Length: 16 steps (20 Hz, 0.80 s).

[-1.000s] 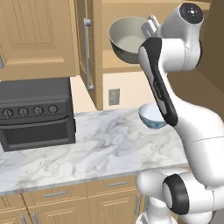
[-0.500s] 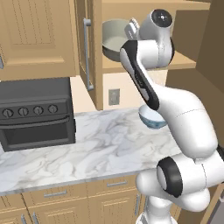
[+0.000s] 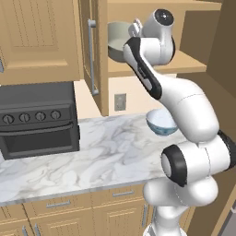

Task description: Open the cabinet. Pick the bowls from the counter and place them in the cabinet. Then close the cabinet.

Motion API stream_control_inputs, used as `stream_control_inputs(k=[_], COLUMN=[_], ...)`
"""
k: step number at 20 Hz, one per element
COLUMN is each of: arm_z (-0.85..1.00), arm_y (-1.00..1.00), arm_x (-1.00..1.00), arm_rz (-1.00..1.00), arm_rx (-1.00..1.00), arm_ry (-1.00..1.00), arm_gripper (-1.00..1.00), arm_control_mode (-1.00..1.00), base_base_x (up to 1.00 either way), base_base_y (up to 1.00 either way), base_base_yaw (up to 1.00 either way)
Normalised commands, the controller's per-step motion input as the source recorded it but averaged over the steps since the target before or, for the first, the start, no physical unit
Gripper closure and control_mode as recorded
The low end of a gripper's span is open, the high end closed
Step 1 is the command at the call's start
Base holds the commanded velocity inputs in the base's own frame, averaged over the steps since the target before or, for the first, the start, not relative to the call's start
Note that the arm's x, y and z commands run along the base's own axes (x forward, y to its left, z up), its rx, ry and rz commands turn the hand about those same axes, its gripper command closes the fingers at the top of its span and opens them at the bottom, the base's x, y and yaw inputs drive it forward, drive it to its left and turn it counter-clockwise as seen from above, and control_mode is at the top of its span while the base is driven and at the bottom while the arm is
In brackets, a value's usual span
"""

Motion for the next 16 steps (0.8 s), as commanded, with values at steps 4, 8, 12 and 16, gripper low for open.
stream_control_inputs(k=[4,8,12,16], arm_z=[-0.16,-0.15,-0.14,-0.1], arm_y=[0.0,0.0,0.0,0.0], arm_x=[0.54,0.6,0.6,0.46], arm_rz=[0.0,0.0,0.0,0.0], arm_rx=[0.0,0.0,0.0,0.0], arm_ry=[0.0,0.0,0.0,0.0], arm_gripper=[1.0,1.0,1.0,-1.0], arm_control_mode=[-1.0,-1.0,-1.0,-1.0], base_base_x=[0.0,0.0,0.0,0.0], base_base_y=[0.0,0.0,0.0,0.0], base_base_yaw=[0.0,0.0,0.0,0.0])
